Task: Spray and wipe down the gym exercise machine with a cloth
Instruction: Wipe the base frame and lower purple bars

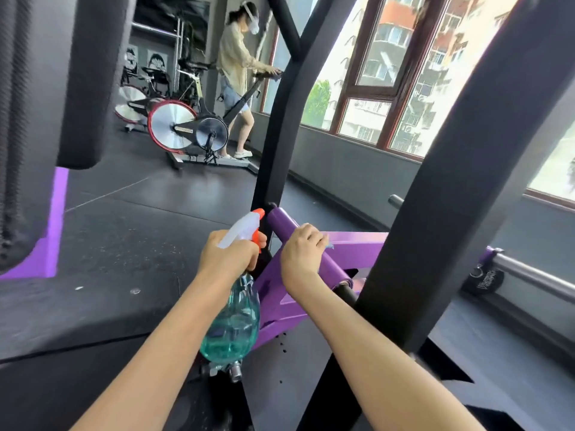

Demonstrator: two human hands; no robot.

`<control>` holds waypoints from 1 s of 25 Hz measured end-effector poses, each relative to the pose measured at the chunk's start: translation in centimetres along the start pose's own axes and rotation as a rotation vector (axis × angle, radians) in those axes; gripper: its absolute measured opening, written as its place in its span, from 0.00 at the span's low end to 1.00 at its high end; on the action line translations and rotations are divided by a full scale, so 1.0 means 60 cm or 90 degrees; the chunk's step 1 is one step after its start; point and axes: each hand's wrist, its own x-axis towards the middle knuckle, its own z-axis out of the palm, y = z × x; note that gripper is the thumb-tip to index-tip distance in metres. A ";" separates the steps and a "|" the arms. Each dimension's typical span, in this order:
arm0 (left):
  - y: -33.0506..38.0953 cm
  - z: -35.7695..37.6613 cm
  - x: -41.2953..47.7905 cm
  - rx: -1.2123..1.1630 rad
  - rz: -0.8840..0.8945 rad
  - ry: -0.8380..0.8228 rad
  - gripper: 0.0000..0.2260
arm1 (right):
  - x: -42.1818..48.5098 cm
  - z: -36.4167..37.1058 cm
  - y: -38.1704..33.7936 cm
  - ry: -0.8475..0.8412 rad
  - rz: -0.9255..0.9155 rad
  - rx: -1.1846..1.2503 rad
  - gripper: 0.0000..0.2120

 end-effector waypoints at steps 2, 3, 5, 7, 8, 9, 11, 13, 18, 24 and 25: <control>0.006 0.001 0.003 0.004 0.020 -0.021 0.23 | 0.038 -0.009 0.007 -0.023 0.020 0.061 0.23; 0.013 -0.002 -0.001 0.014 0.029 -0.026 0.23 | 0.052 -0.016 0.010 -0.053 0.030 0.082 0.23; 0.025 -0.013 0.006 0.041 0.038 -0.016 0.26 | 0.059 -0.019 0.005 -0.064 0.025 0.093 0.24; 0.032 -0.019 0.015 0.059 0.018 -0.008 0.30 | 0.034 -0.017 0.015 -0.071 0.065 0.073 0.23; 0.037 -0.021 0.016 0.072 0.019 -0.014 0.30 | 0.027 -0.015 0.023 -0.059 0.085 0.066 0.23; 0.041 -0.024 0.014 0.086 0.025 -0.025 0.29 | 0.038 -0.014 0.029 -0.043 0.087 0.067 0.22; 0.051 -0.030 0.006 0.116 0.043 -0.044 0.27 | 0.061 -0.028 0.031 -0.046 0.078 0.104 0.20; 0.059 -0.033 0.003 0.105 0.059 -0.034 0.26 | 0.061 -0.025 0.022 -0.044 0.017 0.115 0.20; 0.063 -0.036 0.000 0.082 0.061 -0.044 0.22 | 0.054 -0.015 0.024 0.003 0.043 0.080 0.21; 0.000 -0.064 0.016 0.147 0.021 -0.030 0.22 | 0.054 -0.011 -0.003 0.010 0.004 0.158 0.24; -0.018 -0.070 0.015 0.149 0.027 -0.032 0.24 | 0.067 -0.021 -0.006 0.015 0.009 0.167 0.23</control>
